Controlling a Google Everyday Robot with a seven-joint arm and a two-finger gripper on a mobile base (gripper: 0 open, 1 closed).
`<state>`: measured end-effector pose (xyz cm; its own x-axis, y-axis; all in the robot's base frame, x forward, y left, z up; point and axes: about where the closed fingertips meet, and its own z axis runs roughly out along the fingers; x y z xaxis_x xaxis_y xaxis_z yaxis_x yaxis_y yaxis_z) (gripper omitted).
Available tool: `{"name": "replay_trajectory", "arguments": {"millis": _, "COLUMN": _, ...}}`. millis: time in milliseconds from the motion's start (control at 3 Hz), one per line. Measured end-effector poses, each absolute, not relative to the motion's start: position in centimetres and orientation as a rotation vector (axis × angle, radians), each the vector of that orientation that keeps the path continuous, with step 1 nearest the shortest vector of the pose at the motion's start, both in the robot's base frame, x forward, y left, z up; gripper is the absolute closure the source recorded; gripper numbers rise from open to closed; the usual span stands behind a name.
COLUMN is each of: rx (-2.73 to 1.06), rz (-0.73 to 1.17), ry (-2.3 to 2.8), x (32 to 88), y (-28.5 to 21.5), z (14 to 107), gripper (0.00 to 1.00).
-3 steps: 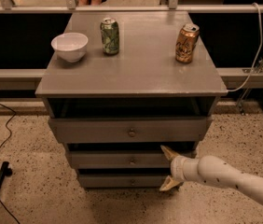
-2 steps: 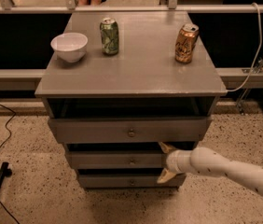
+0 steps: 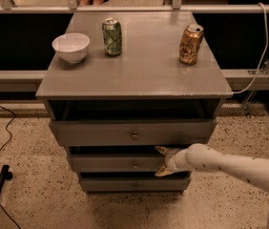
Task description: Open middle drawer
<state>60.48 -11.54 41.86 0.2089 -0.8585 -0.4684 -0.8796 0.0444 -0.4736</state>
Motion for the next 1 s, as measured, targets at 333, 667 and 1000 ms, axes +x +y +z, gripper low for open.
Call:
{"name": "replay_trajectory", "arguments": {"millis": 333, "rx": -1.786, "rz": 0.072, "ry": 1.631, "x": 58.5, "y": -11.4, "z": 41.6, "gripper": 0.50}}
{"name": "replay_trajectory", "arguments": {"millis": 667, "rx": -1.782, "rz": 0.148, "ry": 1.630, "x": 53.7, "y": -11.8, "z": 41.6, "gripper": 0.69}}
{"name": "replay_trajectory", "arguments": {"millis": 1000, "rx": -1.787, "rz": 0.173, "ry": 1.626, "x": 52.1, "y": -12.0, "z": 41.9, "gripper": 0.69}}
